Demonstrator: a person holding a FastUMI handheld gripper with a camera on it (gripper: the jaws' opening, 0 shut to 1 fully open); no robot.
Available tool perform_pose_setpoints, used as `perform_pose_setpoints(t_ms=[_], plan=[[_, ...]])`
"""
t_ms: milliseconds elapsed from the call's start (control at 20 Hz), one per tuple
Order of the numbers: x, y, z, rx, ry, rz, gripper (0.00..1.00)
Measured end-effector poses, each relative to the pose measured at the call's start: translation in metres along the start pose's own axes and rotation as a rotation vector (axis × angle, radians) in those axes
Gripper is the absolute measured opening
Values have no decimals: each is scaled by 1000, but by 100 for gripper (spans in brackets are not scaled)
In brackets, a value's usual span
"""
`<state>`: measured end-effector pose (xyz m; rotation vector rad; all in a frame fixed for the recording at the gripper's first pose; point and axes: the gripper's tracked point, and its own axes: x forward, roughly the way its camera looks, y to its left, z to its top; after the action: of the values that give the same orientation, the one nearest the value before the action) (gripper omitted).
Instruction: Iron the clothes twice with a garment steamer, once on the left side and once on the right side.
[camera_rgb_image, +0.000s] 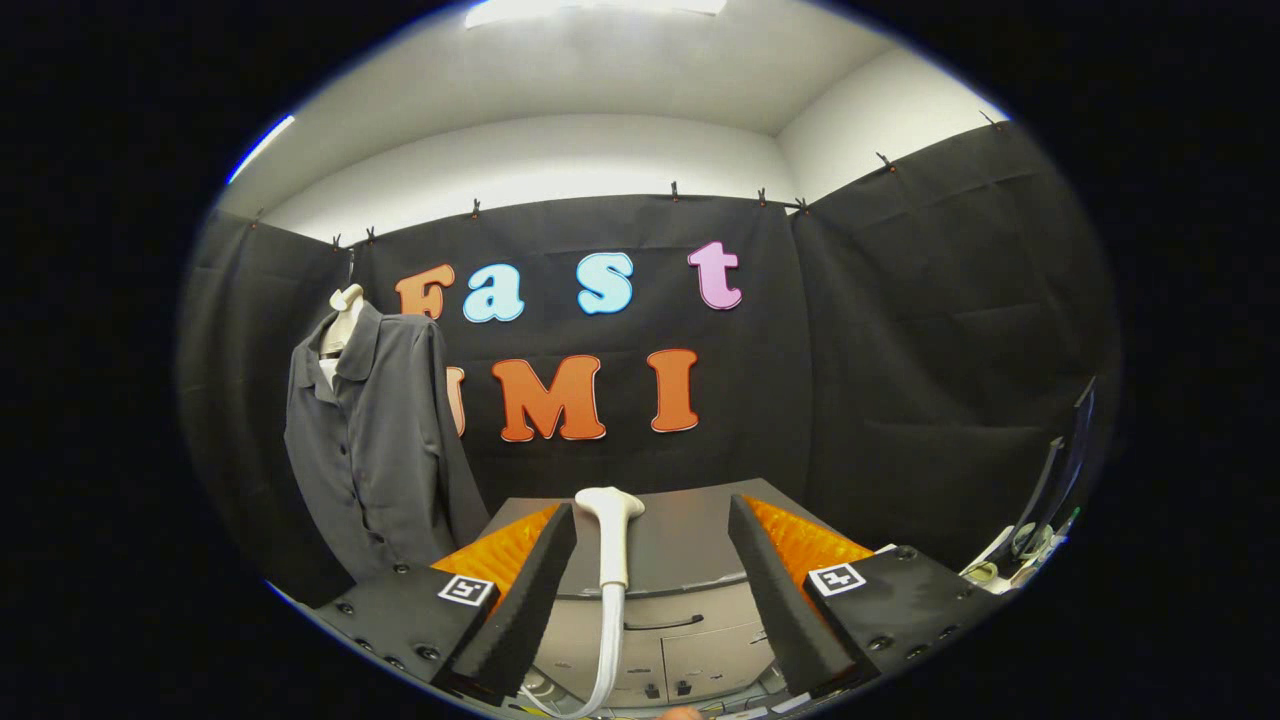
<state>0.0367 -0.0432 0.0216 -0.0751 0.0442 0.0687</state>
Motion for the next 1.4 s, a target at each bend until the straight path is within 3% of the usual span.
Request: perform_pose_setpoints(t_ms=[300, 800, 1000, 1400], plan=[[48, 8, -17, 12, 72, 35, 98], [169, 34, -62, 82, 276, 73, 98], [222, 35, -77, 31, 334, 64, 98], [294, 34, -146, 63, 540, 77, 99]])
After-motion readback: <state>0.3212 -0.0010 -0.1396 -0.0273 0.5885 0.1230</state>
